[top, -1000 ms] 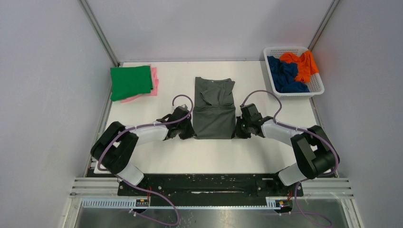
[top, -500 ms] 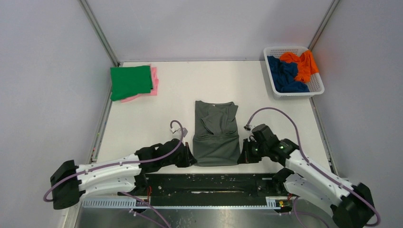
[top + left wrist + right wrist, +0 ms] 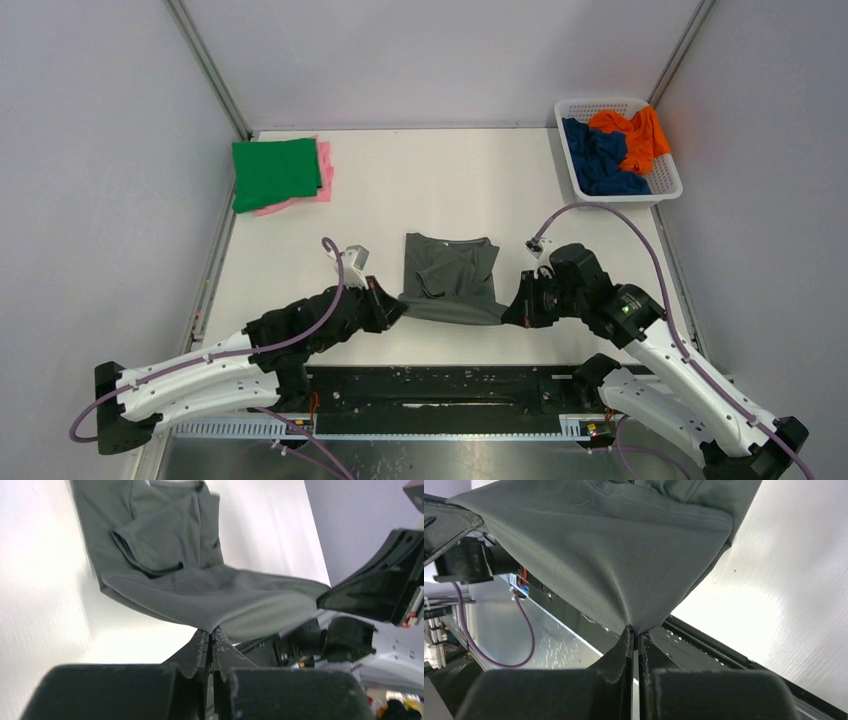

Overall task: Fold and stack the t-shirts
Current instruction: Fold the long partially folded tshirt into a neat square

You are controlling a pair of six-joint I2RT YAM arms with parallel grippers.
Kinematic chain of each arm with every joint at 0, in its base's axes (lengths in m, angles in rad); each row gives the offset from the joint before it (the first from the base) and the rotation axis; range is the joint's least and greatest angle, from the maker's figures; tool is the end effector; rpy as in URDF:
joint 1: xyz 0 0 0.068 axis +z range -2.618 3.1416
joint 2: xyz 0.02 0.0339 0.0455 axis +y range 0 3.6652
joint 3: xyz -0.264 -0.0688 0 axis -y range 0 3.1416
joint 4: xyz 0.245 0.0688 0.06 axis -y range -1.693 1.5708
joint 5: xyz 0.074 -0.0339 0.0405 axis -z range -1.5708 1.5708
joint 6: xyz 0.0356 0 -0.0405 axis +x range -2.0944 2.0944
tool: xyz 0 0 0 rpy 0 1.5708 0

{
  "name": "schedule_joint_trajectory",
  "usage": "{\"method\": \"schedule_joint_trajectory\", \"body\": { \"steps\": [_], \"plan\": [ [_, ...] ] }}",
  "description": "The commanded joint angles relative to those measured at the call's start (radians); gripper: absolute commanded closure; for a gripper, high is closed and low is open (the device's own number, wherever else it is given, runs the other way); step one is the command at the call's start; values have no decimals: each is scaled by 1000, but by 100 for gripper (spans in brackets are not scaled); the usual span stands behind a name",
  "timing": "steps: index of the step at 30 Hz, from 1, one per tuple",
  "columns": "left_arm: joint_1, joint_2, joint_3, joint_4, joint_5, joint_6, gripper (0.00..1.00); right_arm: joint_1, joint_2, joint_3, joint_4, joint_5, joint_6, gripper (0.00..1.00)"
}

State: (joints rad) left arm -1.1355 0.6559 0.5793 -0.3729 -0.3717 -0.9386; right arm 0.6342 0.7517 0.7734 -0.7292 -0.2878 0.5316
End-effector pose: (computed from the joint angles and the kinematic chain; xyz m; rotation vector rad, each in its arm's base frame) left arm 0.0776 -0.1362 0.2690 -0.0404 2.1192 -0.9364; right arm 0.1172 0.0988 0.2888 -0.2851 2.4061 0.9054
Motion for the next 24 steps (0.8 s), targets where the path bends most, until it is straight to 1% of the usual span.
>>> {"method": "schedule_joint_trajectory", "body": {
  "steps": [1,3,5,8,11,13,18,24],
  "plan": [
    [38,53,103,22,-182,87,100,-44,52,89,21,17,-21,100],
    [89,100,130,25,-178,103,100,-74,83,111,44,-10,-26,100],
    [172,142,146,44,-128,121,100,-96,113,113,83,-38,-26,100],
    [291,197,161,98,-12,145,100,-134,169,118,128,-73,-34,100],
    [373,260,162,181,4,189,100,-174,242,123,160,-79,-33,100],
    [426,327,195,197,41,215,100,-198,286,130,183,-92,-32,100],
    [493,485,266,252,114,268,100,-260,369,128,253,-99,-21,100],
    [542,684,385,240,164,280,100,-335,487,119,331,-134,-2,100]
  ]
}}
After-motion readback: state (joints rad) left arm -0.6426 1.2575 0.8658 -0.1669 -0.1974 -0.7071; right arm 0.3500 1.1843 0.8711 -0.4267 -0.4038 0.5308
